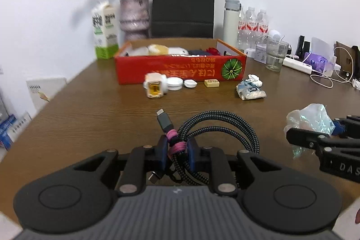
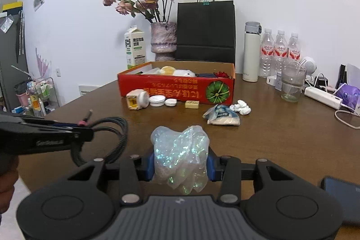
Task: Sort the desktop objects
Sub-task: 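Carry the braided cable and iridescent bag over the cardboard box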
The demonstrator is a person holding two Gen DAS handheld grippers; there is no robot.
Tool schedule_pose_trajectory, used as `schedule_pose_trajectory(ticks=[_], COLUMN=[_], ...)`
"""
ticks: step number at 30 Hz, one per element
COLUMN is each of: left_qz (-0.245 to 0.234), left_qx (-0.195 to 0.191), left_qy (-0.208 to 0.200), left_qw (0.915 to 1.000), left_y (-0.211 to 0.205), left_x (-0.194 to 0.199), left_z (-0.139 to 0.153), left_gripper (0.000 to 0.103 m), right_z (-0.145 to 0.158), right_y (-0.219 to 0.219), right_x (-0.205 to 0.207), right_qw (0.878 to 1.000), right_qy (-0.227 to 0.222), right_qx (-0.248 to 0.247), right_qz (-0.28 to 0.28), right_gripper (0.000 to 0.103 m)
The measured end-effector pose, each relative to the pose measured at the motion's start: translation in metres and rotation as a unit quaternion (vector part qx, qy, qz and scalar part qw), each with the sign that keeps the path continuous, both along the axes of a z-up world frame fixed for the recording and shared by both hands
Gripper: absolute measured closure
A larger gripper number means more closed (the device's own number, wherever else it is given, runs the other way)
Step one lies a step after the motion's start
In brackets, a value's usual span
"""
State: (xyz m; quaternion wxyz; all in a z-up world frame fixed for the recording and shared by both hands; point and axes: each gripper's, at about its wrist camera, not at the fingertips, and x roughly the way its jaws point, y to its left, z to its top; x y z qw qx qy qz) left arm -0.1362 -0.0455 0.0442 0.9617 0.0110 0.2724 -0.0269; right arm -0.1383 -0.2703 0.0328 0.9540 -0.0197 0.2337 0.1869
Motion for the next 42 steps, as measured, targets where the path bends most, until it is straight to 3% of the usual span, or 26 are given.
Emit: schedule_pose_trajectory(ticks=[7,12,15,20,26,32,35,38,42], left_qz=[0.035,0.045,0.036,0.041,0.044,0.018,-0.005,-0.016,-0.042], left_qx=[-0.015,-0.013,0.001,-0.002,-0.008,-0.032,-0.04,-0.025,-0.039], left_qy=[-0.015,-0.037,-0.052,-0.043,-0.03,-0.067,-0.087,-0.107,-0.089], left_qw=[0.9991,0.9982,0.998,0.9983,0.9986,0.9971,0.9954,0.9938,0.9944], left_y=[0.034,0.055,0.057,0.059,0.061,0.063,0.066,0.068,0.073], left_x=[-0.07,-0.114,-0.123,-0.12,-0.099,-0.055,-0.013,0.035,0.111], left_z=[0.0,0.013,0.019,0.016,0.011,0.034,0.056,0.082,0.117], left_gripper=[0.084,0.084,0.084,0.084,0.084,0.084,0.084,0.084,0.084], right_z=[0.005,0.013,0.016,0.016,0.014,0.026,0.041,0.059,0.086], right_y=[0.005,-0.009,-0.019,-0.016,-0.007,-0.003,0.003,0.013,0.03], right_x=[-0.054,-0.105,-0.126,-0.119,-0.1,-0.054,-0.019,0.022,0.084], right_qw=[0.999,0.997,0.998,0.998,0.998,0.998,0.998,0.998,0.997], right_qy=[-0.028,-0.028,-0.025,-0.027,-0.035,-0.042,-0.057,-0.067,-0.073], right_qx=[-0.042,-0.053,-0.041,-0.031,-0.036,-0.012,-0.004,-0.003,-0.013], right_qz=[-0.007,-0.046,-0.043,-0.045,-0.046,-0.037,-0.02,0.0,0.031], right_gripper=[0.062,0.062,0.062,0.062,0.062,0.062,0.062,0.062,0.062])
